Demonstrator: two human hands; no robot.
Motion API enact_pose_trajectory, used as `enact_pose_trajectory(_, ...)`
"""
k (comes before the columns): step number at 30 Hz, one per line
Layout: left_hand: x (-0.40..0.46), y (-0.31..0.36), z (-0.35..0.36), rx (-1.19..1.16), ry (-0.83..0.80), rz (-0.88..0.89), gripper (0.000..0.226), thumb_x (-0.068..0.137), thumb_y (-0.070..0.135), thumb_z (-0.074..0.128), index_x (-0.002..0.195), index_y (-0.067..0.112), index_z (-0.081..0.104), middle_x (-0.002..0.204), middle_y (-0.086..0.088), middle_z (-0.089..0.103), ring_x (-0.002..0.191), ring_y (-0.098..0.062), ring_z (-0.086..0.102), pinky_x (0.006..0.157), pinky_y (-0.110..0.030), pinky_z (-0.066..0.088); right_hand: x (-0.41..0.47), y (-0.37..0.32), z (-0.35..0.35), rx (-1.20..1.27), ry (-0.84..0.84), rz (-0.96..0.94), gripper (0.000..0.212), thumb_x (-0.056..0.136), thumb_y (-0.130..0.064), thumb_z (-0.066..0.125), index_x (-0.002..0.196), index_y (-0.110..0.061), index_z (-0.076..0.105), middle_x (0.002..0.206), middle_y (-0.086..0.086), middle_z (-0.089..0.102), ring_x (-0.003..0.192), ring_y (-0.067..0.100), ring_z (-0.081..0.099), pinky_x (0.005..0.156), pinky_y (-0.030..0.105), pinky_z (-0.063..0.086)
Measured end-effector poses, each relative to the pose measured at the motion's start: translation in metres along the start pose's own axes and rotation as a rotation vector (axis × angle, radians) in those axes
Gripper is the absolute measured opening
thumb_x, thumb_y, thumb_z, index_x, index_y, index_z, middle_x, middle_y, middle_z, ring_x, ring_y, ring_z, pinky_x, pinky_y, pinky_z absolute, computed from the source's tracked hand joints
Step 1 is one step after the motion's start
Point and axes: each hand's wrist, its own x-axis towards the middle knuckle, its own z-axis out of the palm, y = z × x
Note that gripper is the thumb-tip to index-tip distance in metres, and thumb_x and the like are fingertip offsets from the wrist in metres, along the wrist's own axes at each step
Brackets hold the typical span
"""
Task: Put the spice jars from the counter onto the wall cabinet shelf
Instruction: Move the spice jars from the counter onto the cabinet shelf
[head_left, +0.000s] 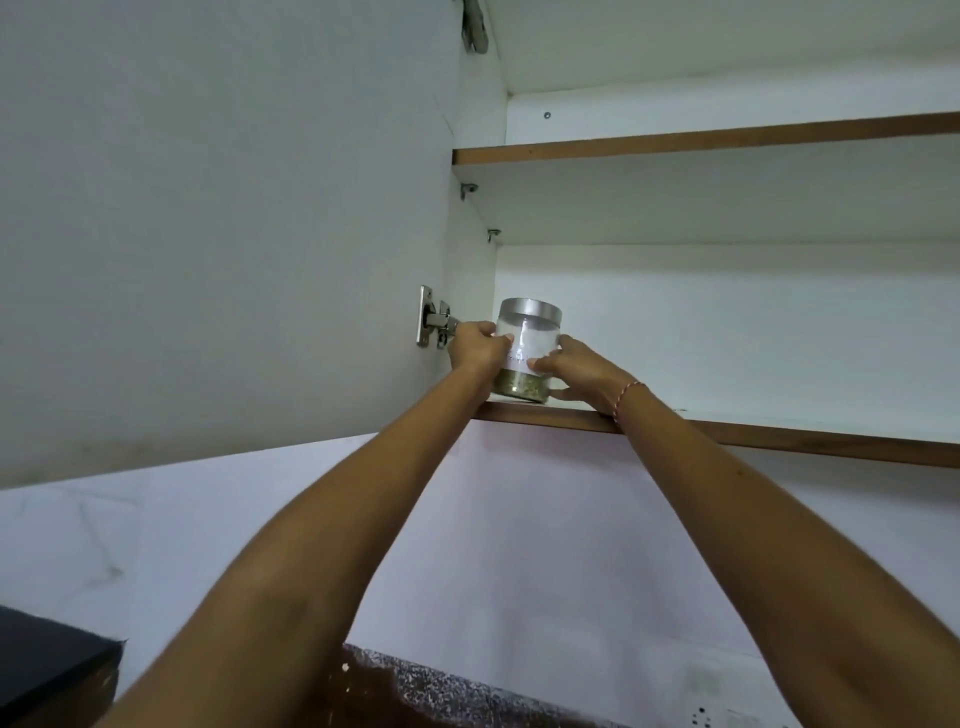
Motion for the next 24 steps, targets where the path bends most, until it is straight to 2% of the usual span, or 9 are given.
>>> enact_pose_trajectory(2,0.005,-0.008,0.001,0.044,0.010,0.001,0.034,0.087,-0.003,0.053,0.121,-0.001,0.057,0.122,-0.017,0.060,0.110,-0.029,0.058,0.090,-0.030,0.050,0.008,0.003,0.007,-0.039,0.010,-0.018,0.046,0.090,0.003,0.047,0.134,-0.007,0.037,0.125,0.014,0.053,0.097,0.019,0.054,0.063,0.019,0.047)
enact_pose_trajectory(5,0.009,-0.017,0.001,0.150,-0.079,-0.011,0.045,0.085,-0.010,0.040,0.123,0.007,0.058,0.123,-0.017,0.061,0.112,-0.029,0.057,0.096,-0.036,0.050,0.020,0.006,0.012,-0.105,0.039,0.023,0.054,0.090,0.000,0.049,0.139,-0.006,0.027,0.135,0.019,0.046,0.105,0.024,0.050,0.065,0.025,0.043)
enact_pose_trajectory(9,0.016,-0.019,-0.003,0.263,-0.200,-0.057,0.056,0.090,-0.004,0.030,0.143,0.013,0.034,0.139,-0.018,0.047,0.126,-0.036,0.047,0.106,-0.044,0.041,0.028,0.009,0.014,-0.129,0.033,0.071,0.055,0.092,-0.001,0.046,0.140,-0.007,0.020,0.137,0.016,0.041,0.105,0.023,0.046,0.061,0.021,0.039)
enact_pose_trajectory(11,0.018,-0.019,-0.005,0.282,-0.217,-0.073,0.056,0.090,-0.002,0.026,0.144,0.013,0.032,0.140,-0.019,0.045,0.128,-0.037,0.045,0.105,-0.044,0.039,0.031,0.009,0.015,-0.116,0.029,0.083,0.053,0.092,0.002,0.044,0.139,-0.007,0.022,0.127,0.015,0.044,0.096,0.019,0.050,0.056,0.018,0.037)
enact_pose_trajectory(13,0.016,-0.020,-0.004,0.282,-0.199,-0.065,0.050,0.091,-0.001,0.026,0.138,0.008,0.040,0.135,-0.019,0.050,0.122,-0.035,0.049,0.101,-0.040,0.043,0.032,0.009,0.014,-0.079,0.052,0.121,0.046,0.090,0.005,0.042,0.133,-0.006,0.030,0.114,0.012,0.044,0.085,0.015,0.049,0.062,0.020,0.041)
enact_pose_trajectory(15,0.010,-0.019,-0.002,0.301,-0.112,-0.020,0.042,0.091,-0.001,0.028,0.127,0.001,0.050,0.128,-0.020,0.055,0.116,-0.033,0.053,0.094,-0.036,0.045,0.030,0.010,0.011,-0.067,0.123,0.147,0.040,0.089,0.005,0.039,0.128,-0.006,0.035,0.119,0.014,0.043,0.101,0.023,0.049,0.080,0.030,0.047)
enact_pose_trajectory(17,-0.002,-0.019,-0.001,0.360,0.024,0.081,0.039,0.091,-0.002,0.031,0.124,-0.002,0.052,0.126,-0.020,0.055,0.115,-0.034,0.053,0.091,-0.035,0.045,0.025,0.011,0.009,-0.108,0.246,0.114,0.046,0.090,0.003,0.034,0.136,-0.002,0.031,0.134,0.019,0.039,0.115,0.029,0.046,0.093,0.035,0.043)
enact_pose_trajectory(20,-0.025,-0.030,-0.004,0.486,0.068,0.420,0.046,0.091,-0.002,0.034,0.137,0.003,0.040,0.126,-0.020,0.055,0.112,-0.033,0.054,0.091,-0.040,0.047,0.008,0.007,0.011,-0.130,0.453,-0.020,0.049,0.090,0.002,0.031,0.138,-0.003,0.033,0.138,0.018,0.042,0.108,0.025,0.050,0.079,0.024,0.041)
enact_pose_trajectory(24,-0.066,-0.062,-0.006,0.714,0.059,0.786,0.056,0.094,0.001,0.033,0.147,0.006,0.017,0.155,-0.014,0.021,0.145,-0.029,0.015,0.118,-0.040,0.017,-0.032,0.004,0.028,0.087,0.723,-0.254,0.043,0.088,0.002,0.035,0.128,-0.006,0.047,0.127,0.014,0.054,0.112,0.022,0.053,0.078,0.014,0.037)
